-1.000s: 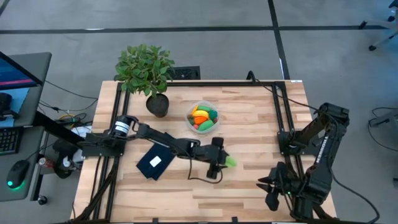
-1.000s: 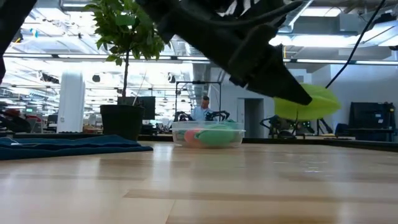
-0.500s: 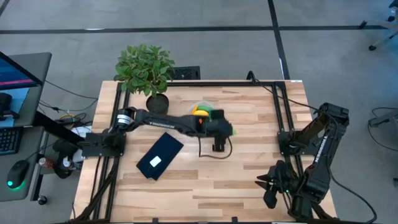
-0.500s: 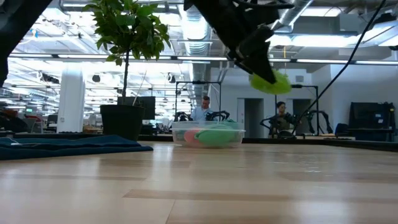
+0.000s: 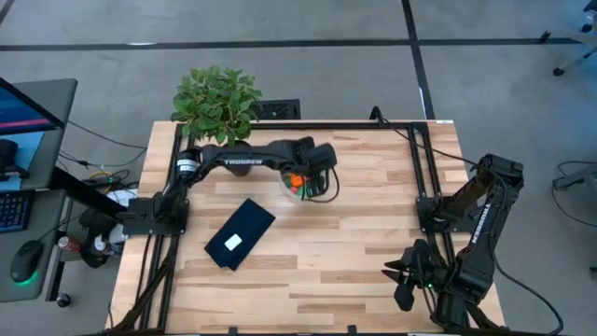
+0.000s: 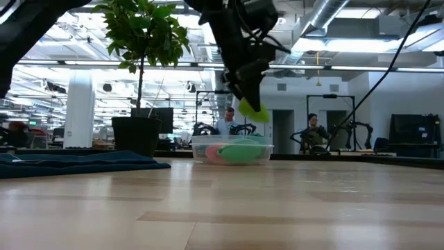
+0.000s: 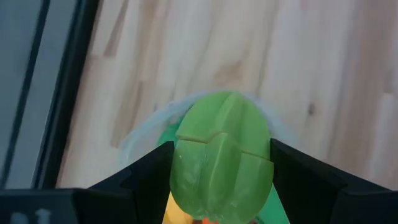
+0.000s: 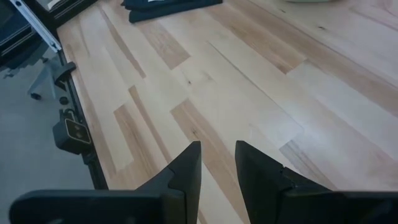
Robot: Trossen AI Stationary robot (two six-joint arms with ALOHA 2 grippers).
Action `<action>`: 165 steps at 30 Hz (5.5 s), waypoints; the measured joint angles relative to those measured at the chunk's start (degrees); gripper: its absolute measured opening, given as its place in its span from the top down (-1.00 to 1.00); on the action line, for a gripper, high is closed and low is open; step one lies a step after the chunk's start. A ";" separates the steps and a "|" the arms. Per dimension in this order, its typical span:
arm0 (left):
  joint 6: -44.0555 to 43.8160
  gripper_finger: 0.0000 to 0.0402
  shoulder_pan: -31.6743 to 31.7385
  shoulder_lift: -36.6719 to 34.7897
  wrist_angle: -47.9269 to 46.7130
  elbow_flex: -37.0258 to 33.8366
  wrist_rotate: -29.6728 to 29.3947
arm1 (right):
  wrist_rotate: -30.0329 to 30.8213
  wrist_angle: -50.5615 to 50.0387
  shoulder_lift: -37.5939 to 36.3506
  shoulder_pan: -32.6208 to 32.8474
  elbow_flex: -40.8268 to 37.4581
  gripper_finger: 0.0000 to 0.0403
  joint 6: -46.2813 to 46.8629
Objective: Pick and placing Produce into tupperware
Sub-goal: Put the green starfruit into the transparent bin, then return to Home Position
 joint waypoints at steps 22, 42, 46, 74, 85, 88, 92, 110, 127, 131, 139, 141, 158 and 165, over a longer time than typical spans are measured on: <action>-9.84 -0.18 5.94 0.00 -9.70 -0.48 -5.56 | -0.22 -1.29 0.00 0.00 0.00 0.54 -0.11; -12.92 -0.18 6.41 0.09 -4.38 -7.02 -2.15 | -0.01 -1.70 -0.02 -0.02 0.00 0.54 -0.13; -13.61 -0.18 6.38 0.09 -3.96 -6.90 -2.03 | -0.02 -1.70 -0.02 -0.02 0.00 0.54 -0.15; -14.33 -0.39 6.38 0.04 -4.05 -6.71 4.16 | 0.00 -1.53 -0.02 -0.92 0.00 0.54 -1.38; -12.58 -0.39 4.53 -5.55 -3.71 -1.40 14.55 | -0.11 -2.63 -0.02 -1.97 0.00 0.54 -3.06; -10.22 -0.39 3.10 -8.16 -3.73 0.72 16.84 | -0.39 -3.26 -0.02 -1.88 0.01 0.54 -3.62; -8.24 -0.39 0.92 -12.18 -3.76 1.88 16.75 | -1.36 -8.80 -0.02 -1.88 0.02 0.54 -12.19; 1.77 -0.39 -6.51 -26.28 12.63 -10.31 9.77 | 15.28 -16.81 -5.86 -0.33 1.60 0.54 -8.39; -6.28 -0.39 -6.94 -48.70 39.74 -45.32 7.92 | 25.95 -17.14 -29.55 1.42 0.24 0.54 -22.75; -6.69 -0.39 -7.14 -52.66 42.64 -50.17 6.62 | 26.99 -16.14 -34.58 1.40 0.02 0.54 -27.19; -6.33 -0.39 -7.17 -57.25 42.19 -54.07 3.85 | 27.02 -10.83 -42.97 1.40 0.02 0.54 -38.83; -5.52 -0.39 -7.17 -57.86 42.05 -54.05 3.71 | 27.02 -8.33 -44.60 1.40 0.02 0.54 -42.52; -4.50 -0.39 -7.76 -58.49 47.56 -53.96 9.91 | 15.77 22.43 -49.70 -2.84 0.02 0.54 -82.20; -4.98 -0.39 -10.38 -58.49 47.55 -53.96 9.92 | 0.59 33.34 -49.69 -11.79 0.02 0.54 -97.32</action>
